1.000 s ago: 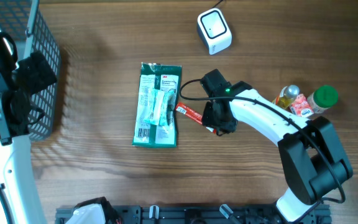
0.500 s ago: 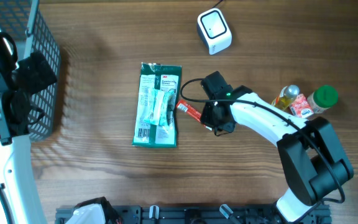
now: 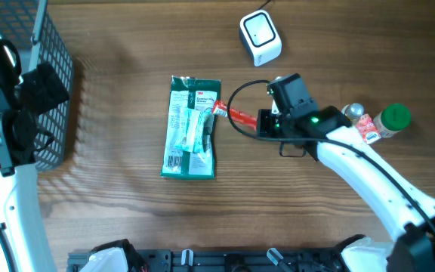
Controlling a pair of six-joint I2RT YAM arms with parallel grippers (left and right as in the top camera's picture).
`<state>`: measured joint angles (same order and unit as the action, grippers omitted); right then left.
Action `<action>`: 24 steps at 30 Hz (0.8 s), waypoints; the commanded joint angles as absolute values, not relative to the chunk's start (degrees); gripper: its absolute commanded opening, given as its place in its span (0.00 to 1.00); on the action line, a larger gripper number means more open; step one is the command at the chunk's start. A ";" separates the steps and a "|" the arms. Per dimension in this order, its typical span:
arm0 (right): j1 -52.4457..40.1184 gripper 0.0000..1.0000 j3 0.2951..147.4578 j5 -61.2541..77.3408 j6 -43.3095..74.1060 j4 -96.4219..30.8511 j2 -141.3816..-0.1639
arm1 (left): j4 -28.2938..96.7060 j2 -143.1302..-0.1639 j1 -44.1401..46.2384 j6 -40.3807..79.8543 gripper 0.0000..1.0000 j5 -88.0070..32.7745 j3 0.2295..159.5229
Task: Scan the item barcode
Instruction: 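Lift the red stick packet with the right gripper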
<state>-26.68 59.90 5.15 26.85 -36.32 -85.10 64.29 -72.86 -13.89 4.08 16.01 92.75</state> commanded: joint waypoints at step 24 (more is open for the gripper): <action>-26.48 0.04 60.20 5.80 16.71 -35.18 -83.46 | 64.14 -72.77 -14.11 3.40 1.00 15.90 92.90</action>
